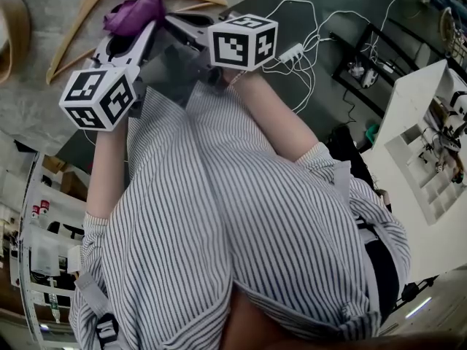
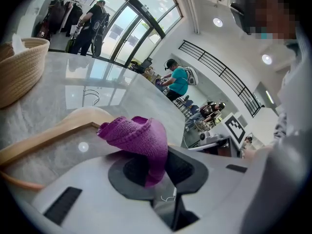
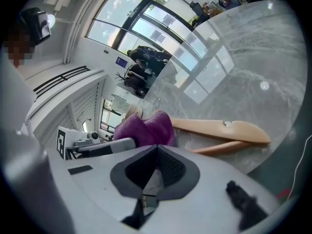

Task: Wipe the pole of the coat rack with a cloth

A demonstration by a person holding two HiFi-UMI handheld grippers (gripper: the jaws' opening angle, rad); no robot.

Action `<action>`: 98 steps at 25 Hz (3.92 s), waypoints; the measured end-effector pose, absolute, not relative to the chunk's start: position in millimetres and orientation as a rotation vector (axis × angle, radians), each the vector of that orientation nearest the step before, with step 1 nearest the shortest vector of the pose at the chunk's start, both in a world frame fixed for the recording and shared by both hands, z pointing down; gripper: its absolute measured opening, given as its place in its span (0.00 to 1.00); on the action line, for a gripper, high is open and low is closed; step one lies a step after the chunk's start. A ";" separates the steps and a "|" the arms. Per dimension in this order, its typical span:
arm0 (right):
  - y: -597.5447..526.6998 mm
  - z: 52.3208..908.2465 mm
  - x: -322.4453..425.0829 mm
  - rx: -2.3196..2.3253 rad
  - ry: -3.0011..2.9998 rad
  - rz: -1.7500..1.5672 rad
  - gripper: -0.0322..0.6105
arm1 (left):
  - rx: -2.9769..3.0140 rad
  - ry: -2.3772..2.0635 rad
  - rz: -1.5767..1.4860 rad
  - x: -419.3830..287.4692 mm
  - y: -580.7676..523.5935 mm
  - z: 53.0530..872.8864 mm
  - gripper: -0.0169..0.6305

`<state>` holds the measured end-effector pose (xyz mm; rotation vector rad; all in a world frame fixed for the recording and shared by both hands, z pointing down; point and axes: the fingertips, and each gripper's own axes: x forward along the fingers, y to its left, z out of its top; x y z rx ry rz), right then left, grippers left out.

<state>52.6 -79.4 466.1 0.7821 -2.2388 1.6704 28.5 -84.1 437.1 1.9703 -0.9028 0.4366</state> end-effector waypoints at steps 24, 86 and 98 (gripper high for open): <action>-89.3 468.7 111.2 0.865 -2.224 1.682 0.08 | 1.987 -0.824 0.416 91.9 -92.1 435.9 0.15; -78.1 357.6 -13.2 1.077 -2.534 1.313 0.08 | 2.152 -0.847 0.209 -66.2 -63.0 342.7 0.15; -60.6 331.7 -65.9 1.138 -2.608 1.064 0.07 | 2.215 -0.862 0.108 -132.2 -34.8 325.7 0.15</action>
